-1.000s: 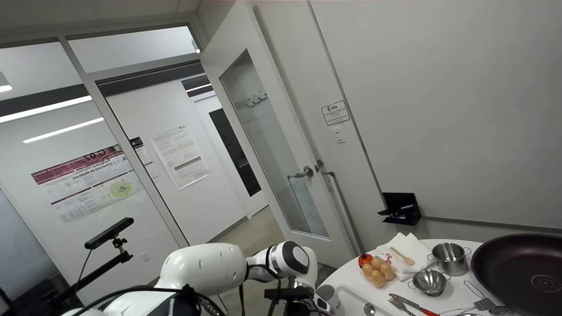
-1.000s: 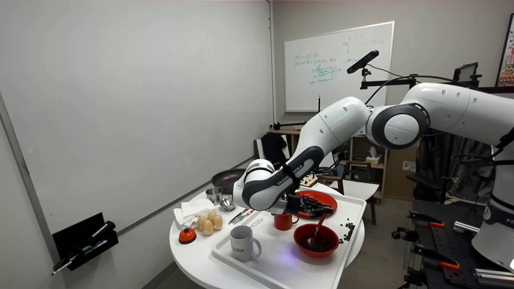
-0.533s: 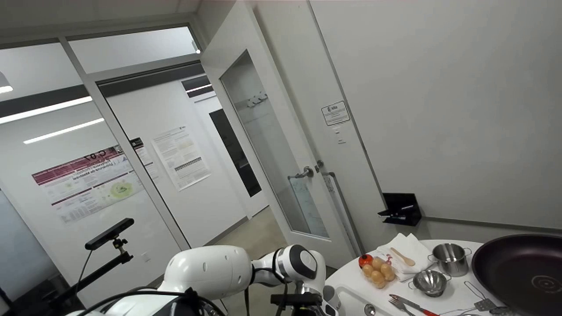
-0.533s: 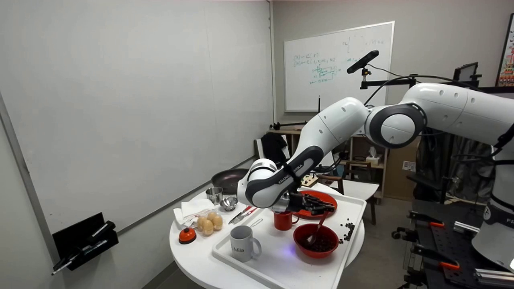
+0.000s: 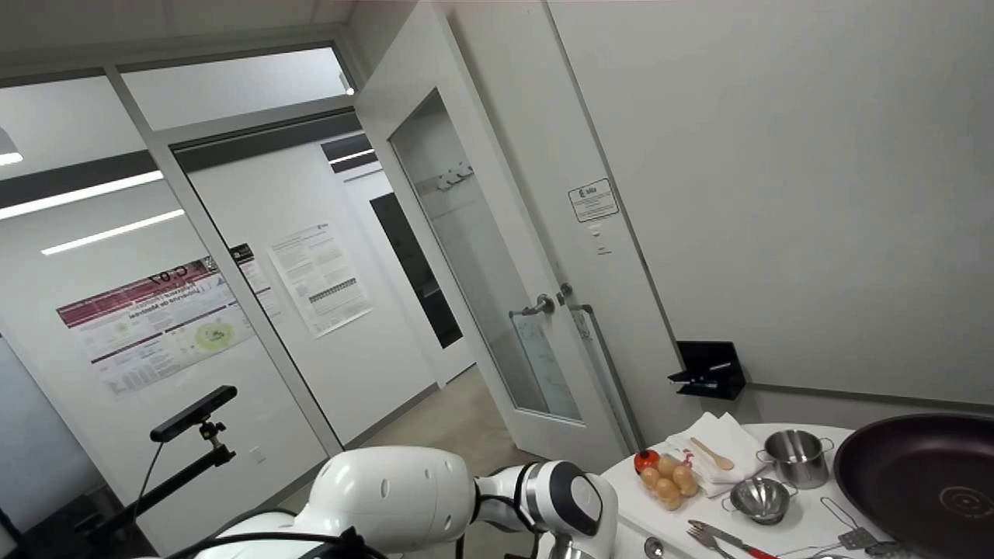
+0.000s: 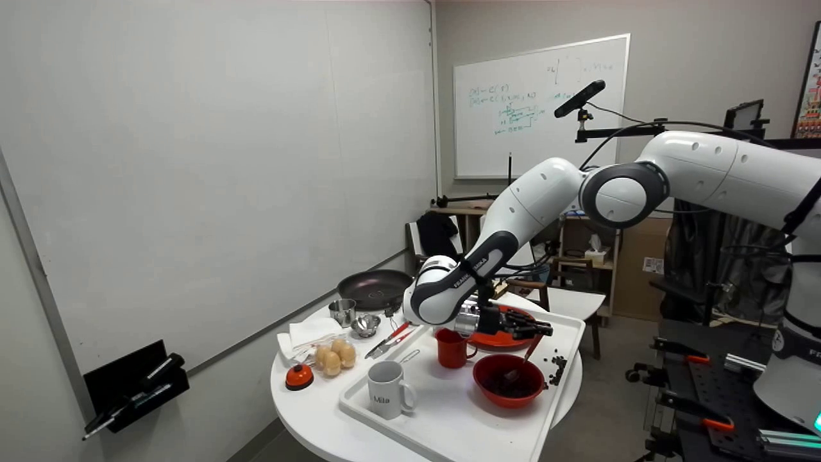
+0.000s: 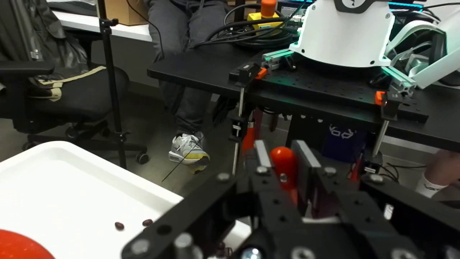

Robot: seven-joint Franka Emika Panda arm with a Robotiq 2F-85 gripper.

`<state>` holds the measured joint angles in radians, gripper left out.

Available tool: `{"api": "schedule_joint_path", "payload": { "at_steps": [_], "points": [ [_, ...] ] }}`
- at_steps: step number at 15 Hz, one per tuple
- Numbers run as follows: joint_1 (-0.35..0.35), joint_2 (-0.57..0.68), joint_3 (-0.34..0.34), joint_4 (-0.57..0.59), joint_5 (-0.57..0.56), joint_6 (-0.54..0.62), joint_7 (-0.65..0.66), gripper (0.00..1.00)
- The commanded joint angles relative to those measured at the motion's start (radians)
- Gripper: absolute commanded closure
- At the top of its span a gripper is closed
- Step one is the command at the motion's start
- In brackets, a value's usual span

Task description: Use the spoon to stir the contents in the red bowl

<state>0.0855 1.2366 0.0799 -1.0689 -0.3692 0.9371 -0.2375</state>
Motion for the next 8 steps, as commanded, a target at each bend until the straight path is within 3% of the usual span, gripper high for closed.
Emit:
{"api": "schedule_joint_path", "payload": {
  "at_steps": [1, 8],
  "points": [
    [-0.037, -0.069, 0.006, -0.122, 0.051, 0.042, 0.054, 0.91],
    [0.0, -0.086, 0.04, -0.123, 0.065, 0.082, 0.016, 0.91]
  ]
}}
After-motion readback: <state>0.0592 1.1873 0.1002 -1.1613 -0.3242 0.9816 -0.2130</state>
